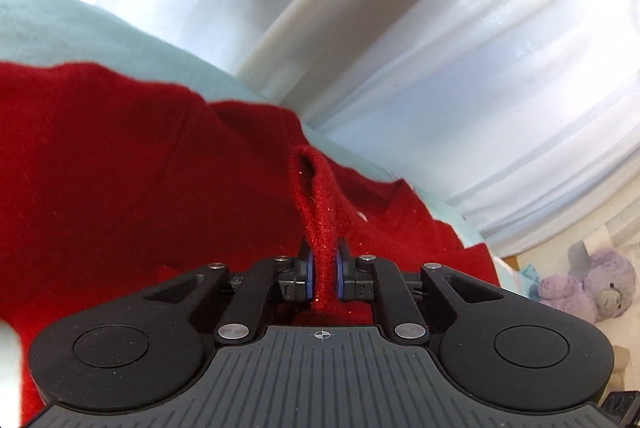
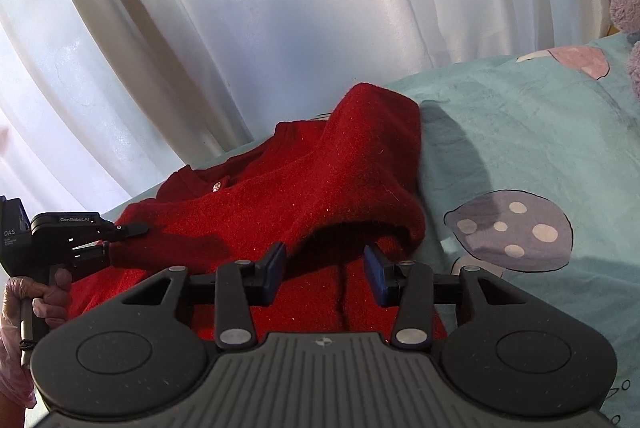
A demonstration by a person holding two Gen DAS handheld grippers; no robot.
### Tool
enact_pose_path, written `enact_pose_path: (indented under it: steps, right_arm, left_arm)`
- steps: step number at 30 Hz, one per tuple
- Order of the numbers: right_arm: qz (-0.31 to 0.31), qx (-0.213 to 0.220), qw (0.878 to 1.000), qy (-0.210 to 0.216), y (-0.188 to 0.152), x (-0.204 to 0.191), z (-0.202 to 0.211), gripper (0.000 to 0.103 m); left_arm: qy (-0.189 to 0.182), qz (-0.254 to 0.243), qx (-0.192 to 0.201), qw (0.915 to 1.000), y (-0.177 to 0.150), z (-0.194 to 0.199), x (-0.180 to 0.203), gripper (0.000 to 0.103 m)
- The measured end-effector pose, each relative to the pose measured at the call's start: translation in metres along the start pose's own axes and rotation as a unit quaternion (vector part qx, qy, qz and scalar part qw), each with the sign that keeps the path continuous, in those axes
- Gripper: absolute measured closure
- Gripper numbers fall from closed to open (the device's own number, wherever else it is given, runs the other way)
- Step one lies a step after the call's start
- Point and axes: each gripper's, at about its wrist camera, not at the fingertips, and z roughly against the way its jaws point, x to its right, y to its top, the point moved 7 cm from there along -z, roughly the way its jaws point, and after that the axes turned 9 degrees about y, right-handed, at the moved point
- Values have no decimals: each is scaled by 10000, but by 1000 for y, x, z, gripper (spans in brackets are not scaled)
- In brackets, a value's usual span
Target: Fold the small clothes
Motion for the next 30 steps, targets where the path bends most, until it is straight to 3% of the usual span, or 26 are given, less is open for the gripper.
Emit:
enact_pose_path:
  steps: [3, 5, 10, 16, 24, 28, 30]
  right_arm:
    - [-119, 45, 9999, 53, 3, -1, -10, 59]
    - [-204, 76, 9998, 40, 4, 0, -17, 59]
    - [-1053, 306, 9938, 171, 4, 15, -24, 60]
    - [-2276, 423, 9719, 426, 4, 40, -25, 65]
    - [-2327, 226, 9719, 283, -11, 39, -18, 60]
    - [-2284, 338, 9728, 177, -6, 42, -26, 62]
    - [-2091, 293, 9774, -74, -3, 42, -31, 84]
  left_arm:
    - [407, -187, 250, 9987, 14, 10, -13, 91]
    - [592, -199, 220, 9978, 17, 10, -23, 91]
    - [682, -198, 125, 9974, 14, 4, -32, 91]
    - [709, 44, 13, 9975, 8, -7, -43, 91]
    - [635, 150, -40, 9979, 7, -7, -46, 91]
    - [606, 217, -60, 9979, 8, -7, -46, 91]
    - [633, 168, -30, 9978, 8, -6, -45, 91]
